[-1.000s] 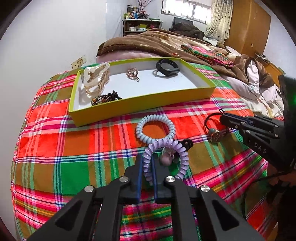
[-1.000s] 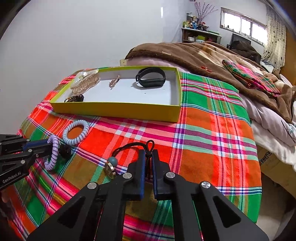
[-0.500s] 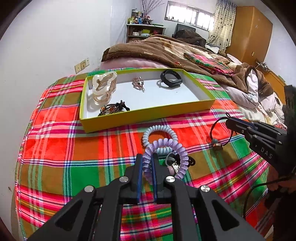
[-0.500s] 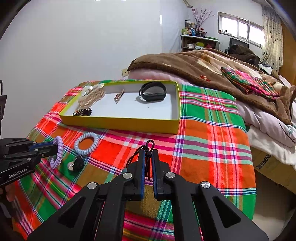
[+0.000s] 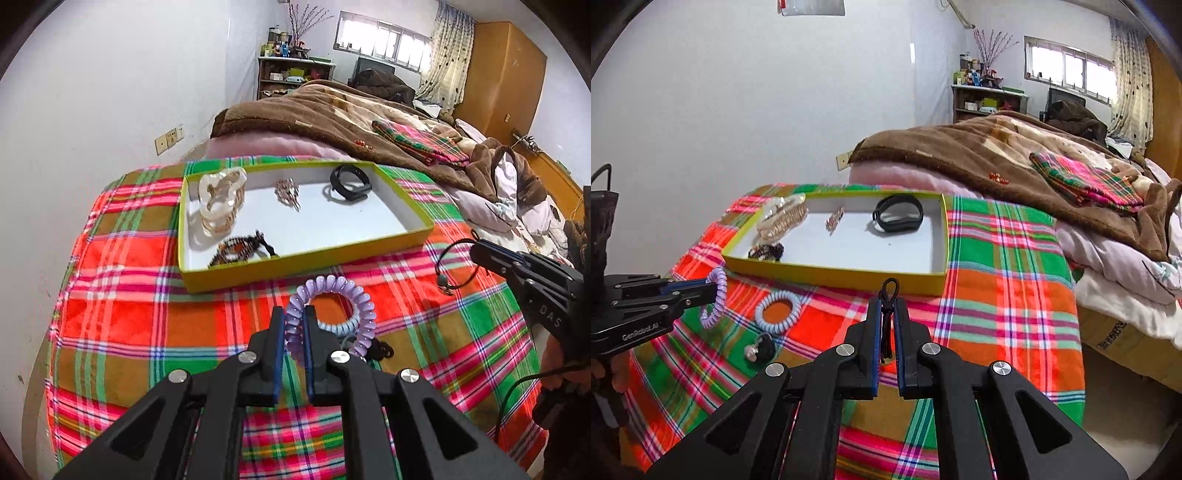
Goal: Organize jewelry
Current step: 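Carry the lavender coil with the left tool while the right tool carries the black charm tie into the box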
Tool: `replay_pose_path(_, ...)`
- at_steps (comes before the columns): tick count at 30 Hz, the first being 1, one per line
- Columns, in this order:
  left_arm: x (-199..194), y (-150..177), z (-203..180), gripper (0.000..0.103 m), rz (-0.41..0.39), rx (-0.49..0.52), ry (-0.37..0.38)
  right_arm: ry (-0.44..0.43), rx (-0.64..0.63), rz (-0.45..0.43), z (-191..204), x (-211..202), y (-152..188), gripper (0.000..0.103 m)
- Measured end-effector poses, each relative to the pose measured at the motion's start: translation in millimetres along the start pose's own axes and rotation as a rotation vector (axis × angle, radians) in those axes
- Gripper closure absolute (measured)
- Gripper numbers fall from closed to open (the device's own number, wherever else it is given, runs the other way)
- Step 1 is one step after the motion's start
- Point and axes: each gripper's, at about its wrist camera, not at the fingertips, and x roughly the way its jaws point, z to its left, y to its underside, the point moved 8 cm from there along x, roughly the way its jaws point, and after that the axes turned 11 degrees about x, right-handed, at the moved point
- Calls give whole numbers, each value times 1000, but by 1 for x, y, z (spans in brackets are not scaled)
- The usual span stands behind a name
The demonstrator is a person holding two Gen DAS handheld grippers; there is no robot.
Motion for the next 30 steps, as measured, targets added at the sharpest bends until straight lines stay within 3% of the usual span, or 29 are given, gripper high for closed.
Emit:
replay_pose_path(14,11,-41,18,93,-15,-5,1,4,-10,-46,4,2,-43,97)
replay_pose_path(30,62,-79,34,93,27,-31,17,5,45,-10,1,58,-76,97)
